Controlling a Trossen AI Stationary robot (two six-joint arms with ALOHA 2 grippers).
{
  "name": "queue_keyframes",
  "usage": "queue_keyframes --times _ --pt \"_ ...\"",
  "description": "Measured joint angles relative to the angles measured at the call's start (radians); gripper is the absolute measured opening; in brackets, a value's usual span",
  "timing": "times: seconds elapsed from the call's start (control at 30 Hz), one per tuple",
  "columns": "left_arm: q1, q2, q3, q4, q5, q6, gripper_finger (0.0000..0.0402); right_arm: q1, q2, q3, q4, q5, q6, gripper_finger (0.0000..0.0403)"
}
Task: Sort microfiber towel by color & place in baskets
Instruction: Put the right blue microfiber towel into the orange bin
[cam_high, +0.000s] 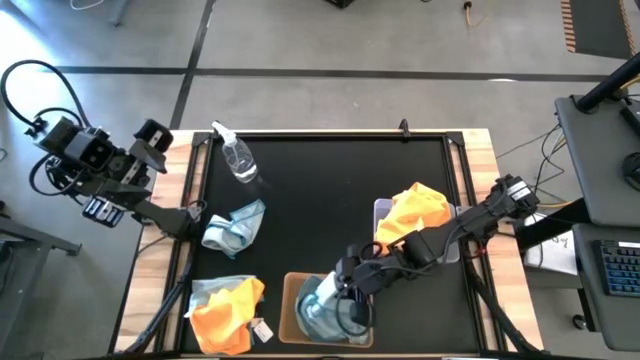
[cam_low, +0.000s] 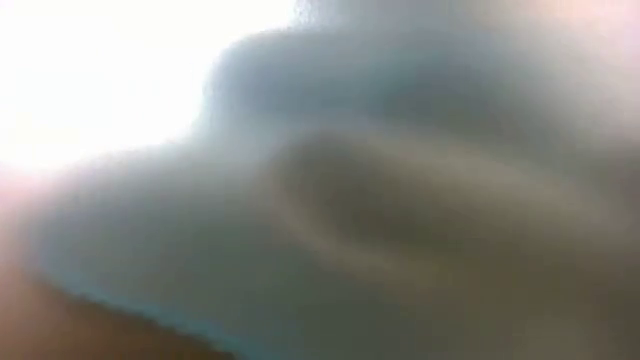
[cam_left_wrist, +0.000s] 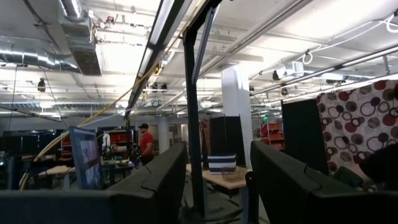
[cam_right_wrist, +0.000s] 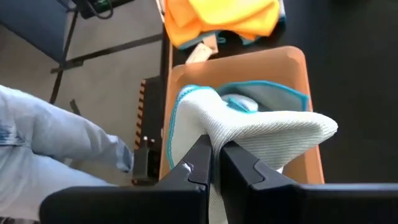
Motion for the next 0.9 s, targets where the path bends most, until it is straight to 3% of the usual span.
queue_keyframes --times 0.23,0.63,0.9 --pt "0.000 -0.001 0.000 -0.003 0.000 0.000 0.0165 -0.007 0.000 -0.010 -0.001 -0.055 0.026 0.0013" --pt "0.000 0.001 0.000 -0.003 0.000 -0.007 0.0165 -0.010 0.000 -0.014 0.011 0.039 -0.010 0.0013" --pt "0.000 0.001 0.000 -0.003 0.000 -0.022 0.0165 -0.017 0.000 -0.014 0.011 0.033 0.043 0.0027"
